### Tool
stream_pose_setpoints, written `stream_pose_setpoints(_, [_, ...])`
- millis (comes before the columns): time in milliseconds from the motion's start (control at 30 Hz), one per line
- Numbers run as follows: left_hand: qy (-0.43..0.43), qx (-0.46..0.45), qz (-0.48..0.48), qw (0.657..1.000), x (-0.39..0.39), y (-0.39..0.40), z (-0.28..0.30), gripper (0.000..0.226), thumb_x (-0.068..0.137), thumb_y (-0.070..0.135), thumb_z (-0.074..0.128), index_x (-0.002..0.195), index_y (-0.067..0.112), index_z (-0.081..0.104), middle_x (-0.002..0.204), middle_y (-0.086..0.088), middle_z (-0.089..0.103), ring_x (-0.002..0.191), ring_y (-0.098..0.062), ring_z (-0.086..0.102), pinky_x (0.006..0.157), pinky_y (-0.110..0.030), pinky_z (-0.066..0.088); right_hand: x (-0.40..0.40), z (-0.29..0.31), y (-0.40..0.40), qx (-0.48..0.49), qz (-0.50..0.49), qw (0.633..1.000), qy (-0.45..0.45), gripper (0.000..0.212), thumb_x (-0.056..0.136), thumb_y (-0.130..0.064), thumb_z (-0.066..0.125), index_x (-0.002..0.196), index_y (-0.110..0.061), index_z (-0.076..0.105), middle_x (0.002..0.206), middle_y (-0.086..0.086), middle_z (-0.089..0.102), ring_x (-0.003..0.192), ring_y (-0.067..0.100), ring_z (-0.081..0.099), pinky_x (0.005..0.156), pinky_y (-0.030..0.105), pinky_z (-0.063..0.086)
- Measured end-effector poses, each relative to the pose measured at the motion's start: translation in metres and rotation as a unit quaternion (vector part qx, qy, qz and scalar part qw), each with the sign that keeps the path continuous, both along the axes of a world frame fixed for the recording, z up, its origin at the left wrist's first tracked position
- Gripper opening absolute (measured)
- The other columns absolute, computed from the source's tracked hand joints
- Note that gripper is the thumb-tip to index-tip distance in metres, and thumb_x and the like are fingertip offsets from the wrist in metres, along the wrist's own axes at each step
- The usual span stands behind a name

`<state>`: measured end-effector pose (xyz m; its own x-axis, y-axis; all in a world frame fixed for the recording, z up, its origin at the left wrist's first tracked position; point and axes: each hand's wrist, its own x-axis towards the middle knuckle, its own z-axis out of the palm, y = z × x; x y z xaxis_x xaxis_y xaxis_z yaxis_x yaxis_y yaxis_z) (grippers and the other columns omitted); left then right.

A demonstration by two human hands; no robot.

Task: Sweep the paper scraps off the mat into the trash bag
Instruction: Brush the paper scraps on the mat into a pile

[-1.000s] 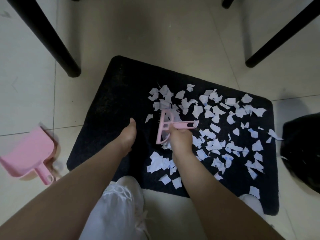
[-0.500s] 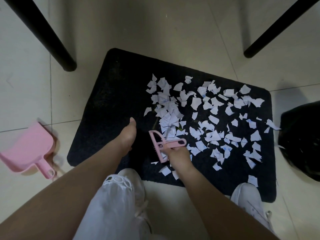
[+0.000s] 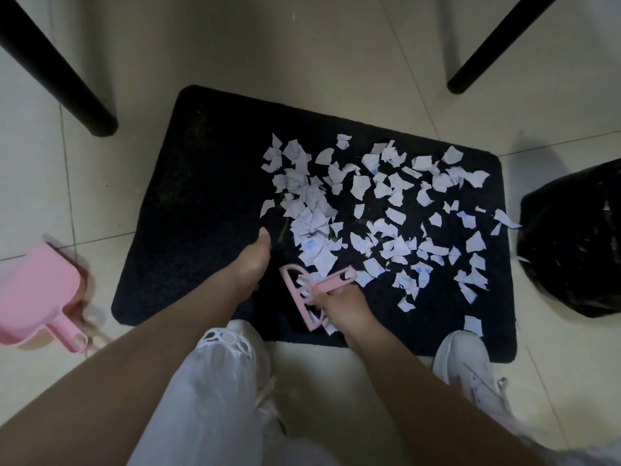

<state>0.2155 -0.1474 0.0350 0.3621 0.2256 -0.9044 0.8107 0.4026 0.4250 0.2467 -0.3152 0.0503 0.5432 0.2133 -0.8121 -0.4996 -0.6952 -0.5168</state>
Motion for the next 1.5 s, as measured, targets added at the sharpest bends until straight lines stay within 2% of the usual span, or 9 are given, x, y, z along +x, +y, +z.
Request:
stream_pose_setpoints(100, [0.009, -0.010, -0.026, 1.000, -0.002, -0.002, -0.001, 0.071, 0.096, 0.061, 0.015, 0.151, 0.017, 0.026, 0.157, -0.004, 0.026, 0.144, -0.025, 0.025, 0.115, -0.048, 0.019, -0.002, -0.007, -0.016, -0.042, 0.005, 0.999, -0.007, 0.019, 0.091, -0.012, 0.059, 0.095, 0.002, 0.070, 0.096, 0.020, 0.070, 0.075, 0.018, 0.060, 0.059, 0.026, 0.044])
stream_pose_setpoints(267, [0.012, -0.005, -0.043, 0.999, -0.003, -0.005, -0.001, 0.070, 0.097, 0.060, 0.014, 0.151, 0.017, 0.024, 0.158, -0.004, 0.023, 0.145, -0.025, 0.023, 0.116, -0.047, 0.019, 0.030, -0.003, -0.025, -0.095, 0.081, 0.986, -0.113, 0.022, 0.094, -0.027, 0.056, 0.096, -0.013, 0.073, 0.091, 0.008, 0.070, 0.070, 0.018, 0.061, 0.057, 0.027, 0.046])
stream_pose_setpoints(433, [0.008, 0.003, -0.045, 0.999, 0.000, -0.008, -0.001, 0.067, 0.099, 0.057, 0.015, 0.151, 0.016, 0.026, 0.157, -0.004, 0.026, 0.144, -0.023, 0.025, 0.115, -0.042, 0.020, 0.054, 0.010, -0.024, -0.084, 0.084, 0.977, -0.177, 0.037, 0.091, -0.034, 0.058, 0.093, 0.000, 0.070, 0.094, 0.019, 0.070, 0.085, 0.032, 0.066, 0.081, 0.044, 0.052])
stream_pose_setpoints(600, [0.007, 0.014, -0.053, 0.998, 0.003, -0.010, 0.000, 0.067, 0.099, 0.056, 0.014, 0.151, 0.015, 0.026, 0.157, -0.005, 0.025, 0.144, -0.024, 0.024, 0.115, -0.042, 0.020, 0.039, 0.020, -0.035, -0.019, 0.201, 0.979, -0.036, 0.015, 0.093, -0.016, 0.057, 0.090, -0.016, 0.072, 0.096, 0.001, 0.071, 0.086, 0.012, 0.064, 0.071, 0.023, 0.047])
stream_pose_setpoints(700, [0.011, 0.020, -0.056, 0.998, 0.003, -0.011, 0.001, 0.067, 0.099, 0.055, 0.015, 0.151, 0.013, 0.024, 0.158, -0.006, 0.023, 0.145, -0.024, 0.023, 0.116, -0.041, 0.019, 0.030, 0.007, -0.047, -0.083, 0.286, 0.954, -0.043, 0.015, 0.092, -0.022, 0.058, 0.084, -0.017, 0.070, 0.091, 0.006, 0.070, 0.079, 0.021, 0.063, 0.073, 0.034, 0.049])
stream_pose_setpoints(1033, [-0.015, 0.034, -0.069, 0.997, 0.005, -0.013, -0.001, 0.063, 0.102, 0.049, 0.013, 0.151, 0.011, 0.023, 0.157, -0.007, 0.024, 0.145, -0.022, 0.024, 0.116, -0.036, 0.018, 0.094, 0.019, -0.036, -0.110, 0.206, 0.961, -0.151, 0.027, 0.092, -0.037, 0.055, 0.102, -0.017, 0.070, 0.097, 0.006, 0.069, 0.092, 0.026, 0.065, 0.088, 0.043, 0.052])
stream_pose_setpoints(1167, [0.006, 0.100, -0.125, 0.987, 0.008, -0.009, -0.014, 0.063, 0.101, 0.049, 0.019, 0.150, 0.009, 0.022, 0.155, -0.011, 0.026, 0.142, -0.027, 0.027, 0.116, -0.038, 0.022, 0.108, 0.030, -0.025, -0.068, 0.190, 0.960, -0.193, 0.031, 0.093, -0.033, 0.056, 0.097, -0.008, 0.072, 0.101, 0.012, 0.071, 0.095, 0.028, 0.064, 0.091, 0.047, 0.050])
stream_pose_setpoints(1300, [0.005, 0.239, -0.219, 0.946, 0.012, -0.001, -0.020, 0.039, 0.100, 0.032, 0.036, 0.126, 0.005, 0.047, 0.125, -0.018, 0.055, 0.109, -0.031, 0.053, 0.085, -0.032, 0.041, 0.103, 0.033, -0.003, -0.023, 0.212, 0.960, -0.181, 0.025, 0.095, -0.026, 0.054, 0.103, -0.010, 0.071, 0.089, 0.002, 0.067, 0.073, 0.013, 0.059, 0.068, 0.028, 0.050])
stream_pose_setpoints(1500, [-0.006, 0.353, -0.288, 0.890, 0.017, 0.014, -0.026, 0.031, 0.097, 0.015, 0.040, 0.124, 0.004, 0.050, 0.125, -0.019, 0.049, 0.111, -0.034, 0.051, 0.085, -0.032, 0.042, 0.101, 0.010, 0.035, -0.046, 0.278, 0.942, -0.181, 0.029, 0.092, -0.034, 0.057, 0.107, -0.012, 0.070, 0.104, 0.007, 0.069, 0.096, 0.024, 0.064, 0.088, 0.037, 0.052])
